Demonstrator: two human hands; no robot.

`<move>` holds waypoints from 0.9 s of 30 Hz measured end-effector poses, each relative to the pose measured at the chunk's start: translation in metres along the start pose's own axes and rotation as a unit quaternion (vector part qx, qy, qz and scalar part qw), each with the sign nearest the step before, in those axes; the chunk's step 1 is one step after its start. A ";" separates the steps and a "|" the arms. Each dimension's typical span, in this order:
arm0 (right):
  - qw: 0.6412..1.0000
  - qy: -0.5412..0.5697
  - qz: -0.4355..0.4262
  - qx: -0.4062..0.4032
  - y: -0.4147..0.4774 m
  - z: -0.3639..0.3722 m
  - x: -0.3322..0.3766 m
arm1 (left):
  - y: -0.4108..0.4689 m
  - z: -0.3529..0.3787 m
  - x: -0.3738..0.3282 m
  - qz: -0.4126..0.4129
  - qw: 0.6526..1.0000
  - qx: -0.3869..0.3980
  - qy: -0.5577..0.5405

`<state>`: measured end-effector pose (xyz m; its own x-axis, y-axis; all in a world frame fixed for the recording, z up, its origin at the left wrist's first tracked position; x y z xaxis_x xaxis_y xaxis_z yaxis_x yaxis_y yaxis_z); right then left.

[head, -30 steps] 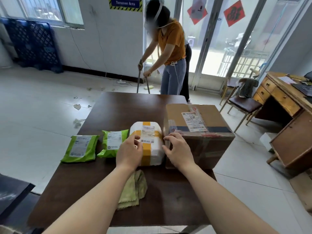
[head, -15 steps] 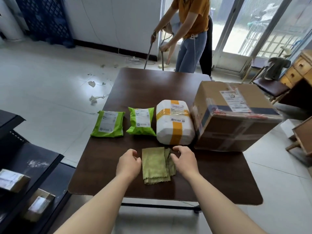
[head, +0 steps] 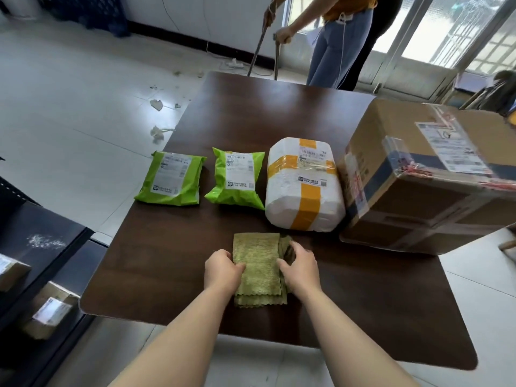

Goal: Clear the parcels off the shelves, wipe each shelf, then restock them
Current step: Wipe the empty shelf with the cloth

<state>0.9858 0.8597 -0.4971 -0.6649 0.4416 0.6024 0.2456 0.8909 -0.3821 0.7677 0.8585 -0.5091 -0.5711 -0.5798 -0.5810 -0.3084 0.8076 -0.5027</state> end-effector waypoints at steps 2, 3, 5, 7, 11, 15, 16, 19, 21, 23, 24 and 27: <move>1.000 0.006 -0.014 -0.001 0.003 0.008 0.003 | 0.002 0.003 0.002 -0.016 1.000 -0.016 -0.004; 1.000 0.015 -0.016 0.000 0.004 0.011 0.004 | 0.003 0.005 0.003 -0.023 0.999 -0.021 -0.004; 0.999 0.031 -0.015 -0.003 0.007 0.016 0.003 | 0.004 0.008 0.004 -0.031 0.999 -0.025 0.001; 0.999 0.039 -0.012 -0.011 0.009 0.016 0.001 | 0.004 0.009 0.002 -0.025 0.999 -0.026 0.004; 0.998 0.068 -0.002 -0.015 0.012 0.013 0.005 | 0.002 0.005 -0.007 0.002 0.999 -0.025 -0.030; 0.991 0.135 -0.018 -0.012 0.010 0.003 0.025 | -0.005 -0.016 -0.016 0.016 0.995 -0.035 -0.096; 0.987 0.160 -0.025 -0.017 0.008 -0.002 0.032 | -0.007 -0.024 -0.019 0.024 0.993 -0.039 -0.107; 0.972 0.235 -0.025 0.001 0.001 -0.010 0.056 | -0.020 -0.053 -0.031 0.051 0.989 -0.051 -0.127; 0.955 0.294 -0.003 0.043 -0.005 -0.009 0.072 | -0.029 -0.075 -0.037 0.063 0.985 -0.065 -0.150; 0.933 0.348 0.012 0.092 -0.013 -0.008 0.093 | -0.040 -0.102 -0.042 0.072 0.976 -0.085 -0.188; 0.921 0.370 0.017 0.123 -0.019 -0.008 0.105 | -0.046 -0.117 -0.043 0.075 0.969 -0.091 -0.215; 0.886 0.420 0.015 0.198 -0.036 -0.014 0.143 | -0.063 -0.153 -0.039 0.071 0.947 -0.079 -0.305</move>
<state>0.8914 0.8926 -0.3874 0.1378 0.5357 0.8331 -0.1234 0.8438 -0.5223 0.6930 0.8470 -0.3571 -0.0849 -0.3810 -0.9207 -0.3984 0.8599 -0.3191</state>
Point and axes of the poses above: each hand's wrist, its own y-axis towards the middle knuckle, its own z-axis out of the palm, x = y × z, the point moved 9 cm from there along y, towards the middle knuckle, and after that the axes turned 1 degree about -z, right-handed, at the moved point
